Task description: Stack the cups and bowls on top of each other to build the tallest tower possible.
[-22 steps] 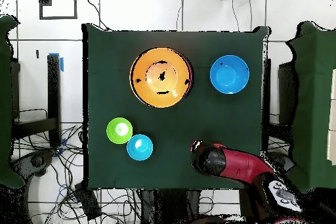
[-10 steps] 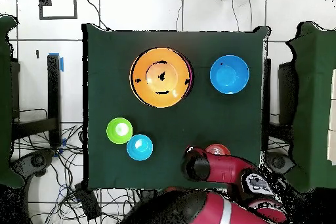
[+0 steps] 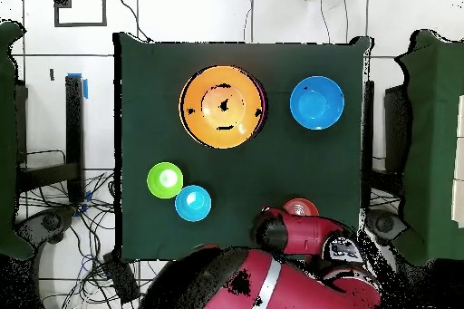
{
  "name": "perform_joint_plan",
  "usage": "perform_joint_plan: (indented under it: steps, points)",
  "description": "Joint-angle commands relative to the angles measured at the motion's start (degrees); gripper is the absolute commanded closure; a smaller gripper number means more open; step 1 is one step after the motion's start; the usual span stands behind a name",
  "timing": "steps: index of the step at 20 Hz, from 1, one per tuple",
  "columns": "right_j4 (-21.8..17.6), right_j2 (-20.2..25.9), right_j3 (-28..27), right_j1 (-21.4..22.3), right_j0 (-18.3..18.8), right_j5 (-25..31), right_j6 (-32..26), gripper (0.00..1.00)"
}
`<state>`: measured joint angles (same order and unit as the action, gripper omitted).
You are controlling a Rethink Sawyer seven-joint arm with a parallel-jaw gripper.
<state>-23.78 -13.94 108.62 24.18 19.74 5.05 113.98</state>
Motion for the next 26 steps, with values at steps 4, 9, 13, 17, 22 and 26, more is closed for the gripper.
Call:
perform_joint_plan:
  steps: [4, 9, 13, 17, 22, 26]
  points:
    - [-2.7, 2.9, -7.4, -1.9, 0.0, -3.5, 2.4, 0.00]
    - [-4.1, 6.0, -6.6, -1.5, 2.7, -5.2, 1.4, 0.00]
    - [-3.5, 9.1, -5.6, -1.5, 5.3, -5.5, 2.3, 1.00]
    - [-3.1, 12.2, -5.0, -0.5, 7.5, -3.2, 1.6, 1.00]
    - [-2.3, 15.1, -4.3, 2.8, 9.2, 3.2, -1.0, 1.00]
    - [-1.1, 15.8, -4.0, 6.3, 9.0, 8.5, -2.4, 1.00]
